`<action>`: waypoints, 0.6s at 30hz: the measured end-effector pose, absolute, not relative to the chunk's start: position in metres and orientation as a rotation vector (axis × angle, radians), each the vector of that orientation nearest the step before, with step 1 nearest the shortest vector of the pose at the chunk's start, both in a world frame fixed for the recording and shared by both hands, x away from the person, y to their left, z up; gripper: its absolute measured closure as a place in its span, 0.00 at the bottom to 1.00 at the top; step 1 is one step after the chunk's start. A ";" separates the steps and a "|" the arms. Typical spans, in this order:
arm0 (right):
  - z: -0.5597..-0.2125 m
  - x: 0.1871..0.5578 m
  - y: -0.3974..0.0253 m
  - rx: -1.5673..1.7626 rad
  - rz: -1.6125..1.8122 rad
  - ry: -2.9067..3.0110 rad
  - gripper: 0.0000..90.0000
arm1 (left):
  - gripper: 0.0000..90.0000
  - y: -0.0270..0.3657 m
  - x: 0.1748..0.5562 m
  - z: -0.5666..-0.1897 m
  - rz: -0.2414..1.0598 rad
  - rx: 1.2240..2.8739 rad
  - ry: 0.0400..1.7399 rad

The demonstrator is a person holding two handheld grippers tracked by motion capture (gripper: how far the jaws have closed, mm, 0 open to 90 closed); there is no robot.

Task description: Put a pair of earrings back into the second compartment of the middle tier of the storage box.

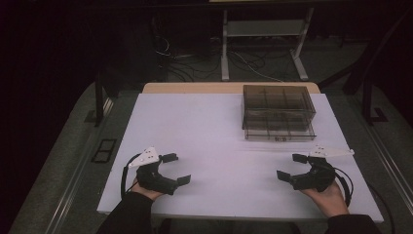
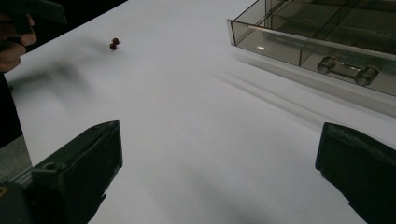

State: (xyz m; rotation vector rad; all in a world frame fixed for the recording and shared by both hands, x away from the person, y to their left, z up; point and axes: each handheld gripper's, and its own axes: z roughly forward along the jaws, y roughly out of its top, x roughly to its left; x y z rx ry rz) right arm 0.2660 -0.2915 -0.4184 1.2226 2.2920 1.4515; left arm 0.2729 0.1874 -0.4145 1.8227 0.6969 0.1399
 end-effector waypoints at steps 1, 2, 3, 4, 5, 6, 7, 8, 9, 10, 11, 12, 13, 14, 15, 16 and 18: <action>-0.418 0.266 -0.292 1.223 1.451 2.292 0.00 | 0.00 0.187 0.273 -0.415 0.140 1.823 0.697; -0.419 0.266 -0.290 1.214 1.443 2.297 0.00 | 0.00 0.188 0.273 -0.414 0.141 1.816 0.700; -0.419 0.266 -0.290 1.211 1.440 2.297 0.00 | 0.00 0.188 0.273 -0.414 0.141 1.817 0.698; -0.419 0.266 -0.290 1.208 1.438 2.300 0.00 | 0.00 0.187 0.273 -0.414 0.140 1.818 0.696; -0.419 0.266 -0.290 1.208 1.438 2.300 0.00 | 0.00 0.187 0.273 -0.414 0.140 1.818 0.696; -0.418 0.265 -0.290 1.217 1.434 2.304 0.00 | 0.00 0.186 0.273 -0.415 0.136 1.818 0.695; -0.418 0.265 -0.290 1.217 1.434 2.304 0.00 | 0.00 0.186 0.273 -0.415 0.136 1.818 0.695; -0.418 0.264 -0.289 1.216 1.432 2.308 0.00 | 0.00 0.186 0.273 -0.415 0.136 1.826 0.692; -0.418 0.264 -0.289 1.216 1.432 2.308 0.00 | 0.00 0.186 0.273 -0.415 0.136 1.826 0.692; -0.418 0.264 -0.289 1.212 1.427 2.313 0.00 | 0.00 0.185 0.273 -0.415 0.137 1.828 0.693; -0.418 0.264 -0.289 1.212 1.427 2.313 0.00 | 0.00 0.185 0.273 -0.415 0.137 1.828 0.693; -0.418 0.264 -0.289 1.212 1.425 2.315 0.00 | 0.00 0.186 0.273 -0.414 0.138 1.829 0.693; -0.418 0.264 -0.288 1.208 1.421 2.317 0.00 | 0.00 0.186 0.273 -0.414 0.139 1.829 0.692; -0.418 0.264 -0.288 1.205 1.418 2.320 0.00 | 0.00 0.186 0.273 -0.414 0.140 1.830 0.694; -0.418 0.264 -0.288 1.205 1.418 2.320 0.00 | 0.00 0.186 0.273 -0.414 0.140 1.830 0.694; -0.418 0.264 -0.288 1.202 1.411 2.324 0.00 | 0.00 0.185 0.273 -0.414 0.140 1.832 0.694; -0.418 0.264 -0.287 1.202 1.409 2.324 0.00 | 0.00 0.185 0.273 -0.414 0.139 1.832 0.695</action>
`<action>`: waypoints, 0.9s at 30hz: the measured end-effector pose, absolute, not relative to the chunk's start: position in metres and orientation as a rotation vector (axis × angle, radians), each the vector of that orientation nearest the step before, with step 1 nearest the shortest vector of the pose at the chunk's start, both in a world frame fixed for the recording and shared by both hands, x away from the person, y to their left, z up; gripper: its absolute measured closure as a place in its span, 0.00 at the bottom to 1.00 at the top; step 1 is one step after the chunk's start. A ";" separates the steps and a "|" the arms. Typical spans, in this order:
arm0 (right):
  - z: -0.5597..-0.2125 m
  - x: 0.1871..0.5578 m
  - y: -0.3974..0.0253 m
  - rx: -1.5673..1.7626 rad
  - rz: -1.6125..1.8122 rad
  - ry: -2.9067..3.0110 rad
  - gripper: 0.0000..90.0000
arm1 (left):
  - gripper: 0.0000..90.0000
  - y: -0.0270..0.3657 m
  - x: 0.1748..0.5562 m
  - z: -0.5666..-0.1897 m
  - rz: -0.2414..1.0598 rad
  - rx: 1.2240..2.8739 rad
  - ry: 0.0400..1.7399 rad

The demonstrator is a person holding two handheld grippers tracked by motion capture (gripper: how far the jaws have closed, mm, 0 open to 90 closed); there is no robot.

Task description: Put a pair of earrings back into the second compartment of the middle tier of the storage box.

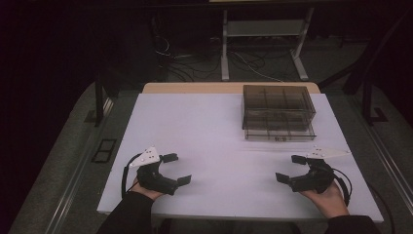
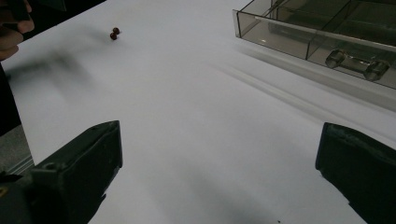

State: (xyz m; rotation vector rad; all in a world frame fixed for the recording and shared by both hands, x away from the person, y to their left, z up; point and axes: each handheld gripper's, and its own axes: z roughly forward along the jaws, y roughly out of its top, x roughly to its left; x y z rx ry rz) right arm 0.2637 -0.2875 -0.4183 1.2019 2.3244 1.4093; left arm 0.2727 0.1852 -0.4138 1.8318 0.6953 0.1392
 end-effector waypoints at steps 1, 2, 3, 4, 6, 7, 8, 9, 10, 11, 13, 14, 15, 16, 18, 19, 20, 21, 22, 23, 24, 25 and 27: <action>-0.418 0.263 -0.287 1.202 1.407 2.325 0.00 | 0.00 0.185 0.273 -0.414 0.139 1.833 0.695; -0.418 0.263 -0.287 1.202 1.405 2.327 0.00 | 0.00 0.185 0.273 -0.414 0.134 1.835 0.694; -0.418 0.263 -0.287 1.202 1.405 2.327 0.00 | 0.00 0.185 0.273 -0.414 0.134 1.835 0.694; -0.418 0.263 -0.287 1.205 1.404 2.326 0.00 | 0.00 0.184 0.273 -0.413 0.134 1.837 0.694; -0.418 0.263 -0.287 1.207 1.403 2.328 0.00 | 0.00 0.184 0.273 -0.412 0.130 1.840 0.698; -0.418 0.263 -0.287 1.207 1.403 2.328 0.00 | 0.00 0.184 0.273 -0.412 0.130 1.840 0.698; -0.418 0.263 -0.287 1.211 1.400 2.330 0.00 | 0.00 0.184 0.273 -0.412 0.129 1.842 0.700; -0.418 0.263 -0.287 1.213 1.395 2.332 0.00 | 0.00 0.184 0.274 -0.412 0.126 1.845 0.700; -0.418 0.263 -0.287 1.213 1.393 2.334 0.00 | 0.00 0.184 0.274 -0.411 0.122 1.844 0.706; -0.418 0.263 -0.287 1.213 1.393 2.334 0.00 | 0.00 0.184 0.274 -0.411 0.122 1.844 0.706; -0.418 0.263 -0.287 1.216 1.389 2.335 0.00 | 0.00 0.183 0.275 -0.410 0.120 1.847 0.708; -0.418 0.263 -0.287 1.216 1.387 2.338 0.00 | 0.00 0.183 0.275 -0.407 0.118 1.852 0.706; -0.418 0.263 -0.287 1.216 1.387 2.338 0.00 | 0.00 0.183 0.275 -0.407 0.118 1.852 0.706; -0.419 0.262 -0.288 1.222 1.383 2.339 0.00 | 0.00 0.182 0.276 -0.405 0.114 1.850 0.704; -0.419 0.262 -0.288 1.225 1.382 2.335 0.00 | 0.00 0.181 0.277 -0.402 0.110 1.852 0.705; -0.419 0.262 -0.288 1.225 1.382 2.335 0.00 | 0.00 0.181 0.277 -0.402 0.110 1.852 0.705; -0.419 0.262 -0.289 1.227 1.380 2.334 0.00 | 0.00 0.181 0.279 -0.399 0.113 1.862 0.698; -0.419 0.262 -0.289 1.227 1.380 2.334 0.00 | 0.00 0.181 0.279 -0.399 0.113 1.862 0.698; -0.419 0.262 -0.289 1.222 1.381 2.334 0.00 | 0.00 0.182 0.280 -0.396 0.114 1.861 0.701; -0.419 0.262 -0.289 1.222 1.381 2.334 0.00 | 0.00 0.182 0.280 -0.396 0.114 1.861 0.701; -0.419 0.262 -0.289 1.223 1.380 2.333 0.00 | 0.00 0.183 0.281 -0.395 0.117 1.868 0.699; -0.419 0.262 -0.289 1.224 1.378 2.334 0.00 | 0.00 0.183 0.282 -0.394 0.117 1.870 0.703; -0.419 0.262 -0.289 1.230 1.377 2.335 0.00 | 0.00 0.185 0.284 -0.392 0.120 1.876 0.707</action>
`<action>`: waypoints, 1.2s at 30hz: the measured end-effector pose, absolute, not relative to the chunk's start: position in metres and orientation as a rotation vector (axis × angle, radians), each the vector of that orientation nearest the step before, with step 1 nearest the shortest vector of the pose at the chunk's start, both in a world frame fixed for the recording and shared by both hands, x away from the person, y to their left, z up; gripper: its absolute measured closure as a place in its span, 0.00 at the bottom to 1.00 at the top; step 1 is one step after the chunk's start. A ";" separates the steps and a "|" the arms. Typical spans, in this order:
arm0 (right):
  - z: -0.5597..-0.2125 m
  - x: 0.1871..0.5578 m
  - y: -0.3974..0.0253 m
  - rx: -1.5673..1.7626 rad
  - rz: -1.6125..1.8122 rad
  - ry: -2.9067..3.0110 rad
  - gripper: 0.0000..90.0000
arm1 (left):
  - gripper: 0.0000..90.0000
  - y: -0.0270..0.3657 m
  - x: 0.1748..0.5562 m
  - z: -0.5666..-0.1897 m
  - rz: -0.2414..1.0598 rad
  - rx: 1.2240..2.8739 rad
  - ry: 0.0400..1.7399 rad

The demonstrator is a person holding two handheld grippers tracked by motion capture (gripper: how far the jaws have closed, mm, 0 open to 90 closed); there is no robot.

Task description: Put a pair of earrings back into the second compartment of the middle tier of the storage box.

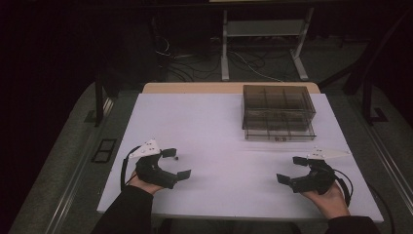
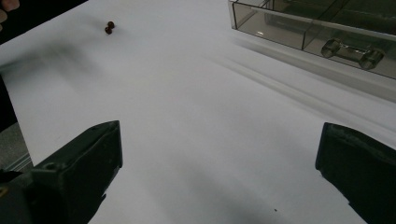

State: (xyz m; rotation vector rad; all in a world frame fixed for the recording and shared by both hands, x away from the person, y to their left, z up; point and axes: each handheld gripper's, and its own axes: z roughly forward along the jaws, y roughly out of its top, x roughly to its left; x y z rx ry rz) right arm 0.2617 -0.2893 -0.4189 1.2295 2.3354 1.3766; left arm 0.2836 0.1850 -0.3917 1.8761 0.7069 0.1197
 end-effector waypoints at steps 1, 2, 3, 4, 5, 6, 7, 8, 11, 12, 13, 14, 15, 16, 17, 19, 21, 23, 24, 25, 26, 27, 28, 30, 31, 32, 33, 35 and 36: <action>-0.419 0.262 -0.289 1.232 1.376 2.337 0.00 | 0.00 0.187 0.286 -0.389 0.122 1.887 0.712; -0.419 0.262 -0.289 1.232 1.376 2.337 0.00 | 0.00 0.188 0.287 -0.388 0.123 1.889 0.715; -0.419 0.262 -0.289 1.232 1.375 2.338 0.00 | 0.00 0.188 0.287 -0.388 0.123 1.889 0.715; -0.419 0.262 -0.289 1.232 1.375 2.338 0.00 | 0.00 0.189 0.288 -0.387 0.124 1.894 0.715; -0.419 0.262 -0.289 1.234 1.372 2.339 0.00 | 0.00 0.191 0.290 -0.385 0.126 1.902 0.718; -0.419 0.262 -0.289 1.234 1.372 2.339 0.00 | 0.00 0.191 0.290 -0.385 0.126 1.902 0.718; -0.419 0.262 -0.289 1.234 1.369 2.339 0.00 | 0.00 0.192 0.292 -0.382 0.129 1.912 0.719; -0.419 0.262 -0.289 1.234 1.369 2.339 0.00 | 0.00 0.192 0.292 -0.382 0.129 1.912 0.719; -0.420 0.262 -0.289 1.234 1.367 2.341 0.00 | 0.00 0.194 0.296 -0.377 0.137 1.931 0.724; -0.420 0.262 -0.289 1.234 1.367 2.342 0.00 | 0.00 0.194 0.296 -0.377 0.137 1.931 0.724; -0.420 0.261 -0.288 1.235 1.366 2.344 0.00 | 0.00 0.195 0.298 -0.375 0.141 1.945 0.725; -0.420 0.261 -0.288 1.235 1.366 2.344 0.00 | 0.00 0.195 0.298 -0.375 0.141 1.945 0.725; -0.420 0.262 -0.288 1.233 1.365 2.349 0.00 | 0.00 0.196 0.301 -0.373 0.141 1.960 0.726; -0.420 0.262 -0.288 1.233 1.365 2.349 0.00 | 0.00 0.196 0.301 -0.373 0.141 1.960 0.726; -0.420 0.262 -0.288 1.235 1.362 2.353 0.00 | 0.00 0.196 0.303 -0.371 0.141 1.975 0.727; -0.420 0.262 -0.288 1.233 1.360 2.355 0.00 | 0.00 0.197 0.306 -0.370 0.141 1.986 0.731; -0.420 0.262 -0.288 1.233 1.360 2.355 0.00 | 0.00 0.197 0.307 -0.369 0.143 1.991 0.734; -0.420 0.262 -0.288 1.232 1.360 2.355 0.00 | 0.00 0.198 0.310 -0.367 0.142 2.010 0.736; -0.420 0.262 -0.288 1.232 1.360 2.355 0.00 | 0.00 0.199 0.311 -0.366 0.141 2.016 0.739; -0.420 0.262 -0.288 1.230 1.359 2.356 0.00 | 0.00 0.200 0.314 -0.365 0.141 2.031 0.742; -0.420 0.262 -0.288 1.230 1.359 2.356 0.00 | 0.00 0.200 0.314 -0.365 0.141 2.031 0.742; -0.420 0.262 -0.288 1.230 1.359 2.356 0.00 | 0.00 0.201 0.318 -0.364 0.141 2.048 0.749; -0.420 0.262 -0.288 1.230 1.359 2.356 0.00 | 0.00 0.201 0.318 -0.364 0.141 2.048 0.749; -0.420 0.262 -0.288 1.223 1.358 2.354 0.00 | 0.00 0.203 0.322 -0.365 0.141 2.060 0.757; -0.420 0.262 -0.288 1.228 1.356 2.355 0.00 | 0.00 0.205 0.325 -0.366 0.141 2.070 0.768; -0.420 0.262 -0.288 1.228 1.356 2.355 0.00 | 0.00 0.205 0.325 -0.366 0.141 2.070 0.768; -0.420 0.262 -0.288 1.229 1.355 2.356 0.00 | 0.00 0.207 0.330 -0.367 0.124 2.063 0.777; -0.421 0.262 -0.288 1.228 1.355 2.354 0.00 | 0.00 0.208 0.334 -0.369 0.119 2.062 0.790; -0.421 0.262 -0.288 1.228 1.355 2.354 0.00 | 0.00 0.208 0.334 -0.369 0.119 2.062 0.790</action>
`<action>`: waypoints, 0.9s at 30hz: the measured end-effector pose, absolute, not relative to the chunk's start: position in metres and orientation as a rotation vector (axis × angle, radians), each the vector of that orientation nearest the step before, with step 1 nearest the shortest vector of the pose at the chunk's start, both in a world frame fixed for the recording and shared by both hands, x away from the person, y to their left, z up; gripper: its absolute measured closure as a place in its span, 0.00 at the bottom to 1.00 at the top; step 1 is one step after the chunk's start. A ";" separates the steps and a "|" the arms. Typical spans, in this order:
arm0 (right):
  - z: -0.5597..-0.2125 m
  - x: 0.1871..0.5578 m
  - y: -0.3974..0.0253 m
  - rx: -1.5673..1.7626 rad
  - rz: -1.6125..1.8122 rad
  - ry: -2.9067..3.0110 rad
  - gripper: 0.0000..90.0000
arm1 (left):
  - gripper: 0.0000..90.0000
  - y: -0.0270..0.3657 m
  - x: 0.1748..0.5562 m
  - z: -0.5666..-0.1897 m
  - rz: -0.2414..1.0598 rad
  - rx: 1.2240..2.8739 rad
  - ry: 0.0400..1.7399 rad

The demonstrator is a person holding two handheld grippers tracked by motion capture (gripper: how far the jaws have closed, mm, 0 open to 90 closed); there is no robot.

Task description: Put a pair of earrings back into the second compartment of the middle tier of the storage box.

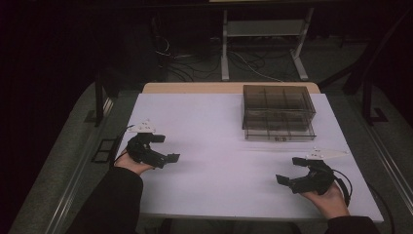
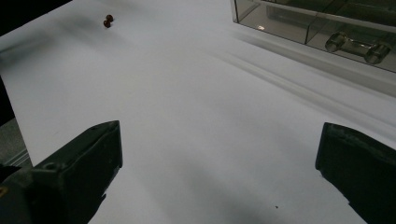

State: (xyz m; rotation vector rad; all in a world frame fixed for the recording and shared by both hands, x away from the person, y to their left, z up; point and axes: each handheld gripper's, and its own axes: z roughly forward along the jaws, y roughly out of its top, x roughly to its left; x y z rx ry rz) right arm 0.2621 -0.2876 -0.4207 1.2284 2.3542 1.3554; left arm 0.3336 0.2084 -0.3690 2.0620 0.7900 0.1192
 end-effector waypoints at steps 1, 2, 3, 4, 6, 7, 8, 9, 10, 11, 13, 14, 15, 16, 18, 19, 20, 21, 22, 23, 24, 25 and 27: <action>-0.421 0.262 -0.287 1.228 1.355 2.354 0.00 | 0.00 0.210 0.337 -0.371 0.126 2.078 0.794; -0.421 0.262 -0.287 1.228 1.355 2.354 0.00 | 0.00 0.210 0.337 -0.371 0.126 2.078 0.794; -0.421 0.262 -0.287 1.227 1.354 2.354 0.00 | 0.00 0.211 0.340 -0.373 0.130 2.084 0.803; -0.421 0.262 -0.287 1.227 1.354 2.354 0.00 | 0.00 0.211 0.340 -0.373 0.130 2.084 0.803; -0.421 0.262 -0.287 1.230 1.355 2.355 0.00 | 0.00 0.212 0.343 -0.375 0.129 2.098 0.801; -0.421 0.262 -0.288 1.228 1.354 2.355 0.00 | 0.00 0.212 0.345 -0.376 0.127 2.107 0.802; -0.421 0.262 -0.288 1.228 1.352 2.355 0.00 | 0.01 0.213 0.346 -0.377 0.130 2.115 0.803; -0.421 0.262 -0.288 1.223 1.351 2.354 0.00 | 0.03 0.214 0.348 -0.380 0.131 2.129 0.797; -0.421 0.262 -0.288 1.223 1.351 2.354 0.00 | 0.04 0.214 0.348 -0.380 0.131 2.129 0.797; -0.421 0.262 -0.287 1.223 1.351 2.353 0.00 | 0.04 0.214 0.350 -0.381 0.126 2.135 0.802; -0.421 0.263 -0.287 1.222 1.349 2.354 0.00 | 0.07 0.215 0.353 -0.384 0.118 2.162 0.800; -0.421 0.263 -0.287 1.222 1.349 2.354 0.00 | 0.08 0.215 0.353 -0.384 0.118 2.162 0.800; -0.421 0.263 -0.288 1.223 1.347 2.355 0.00 | 0.08 0.216 0.354 -0.385 0.114 2.175 0.797; -0.421 0.263 -0.288 1.224 1.347 2.356 0.00 | 0.10 0.216 0.355 -0.386 0.107 2.183 0.798; -0.421 0.263 -0.287 1.223 1.346 2.356 0.00 | 0.15 0.216 0.356 -0.388 0.104 2.199 0.795; -0.421 0.263 -0.287 1.222 1.346 2.357 0.00 | 0.16 0.216 0.357 -0.391 0.093 2.224 0.785; -0.421 0.263 -0.287 1.222 1.346 2.357 0.00 | 0.17 0.216 0.357 -0.391 0.093 2.224 0.785; -0.421 0.263 -0.287 1.221 1.345 2.358 0.00 | 0.18 0.216 0.358 -0.393 0.084 2.243 0.781; -0.421 0.263 -0.287 1.221 1.345 2.358 0.00 | 0.19 0.216 0.358 -0.393 0.084 2.243 0.781; -0.421 0.263 -0.287 1.221 1.345 2.358 0.00 | 0.19 0.216 0.359 -0.394 0.080 2.260 0.772; -0.421 0.263 -0.287 1.221 1.343 2.360 0.00 | 0.21 0.216 0.360 -0.396 0.072 2.265 0.774; -0.421 0.263 -0.287 1.221 1.342 2.361 0.00 | 0.25 0.216 0.361 -0.397 0.069 2.276 0.776; -0.422 0.263 -0.287 1.217 1.341 2.362 0.00 | 0.29 0.216 0.363 -0.400 0.072 2.295 0.770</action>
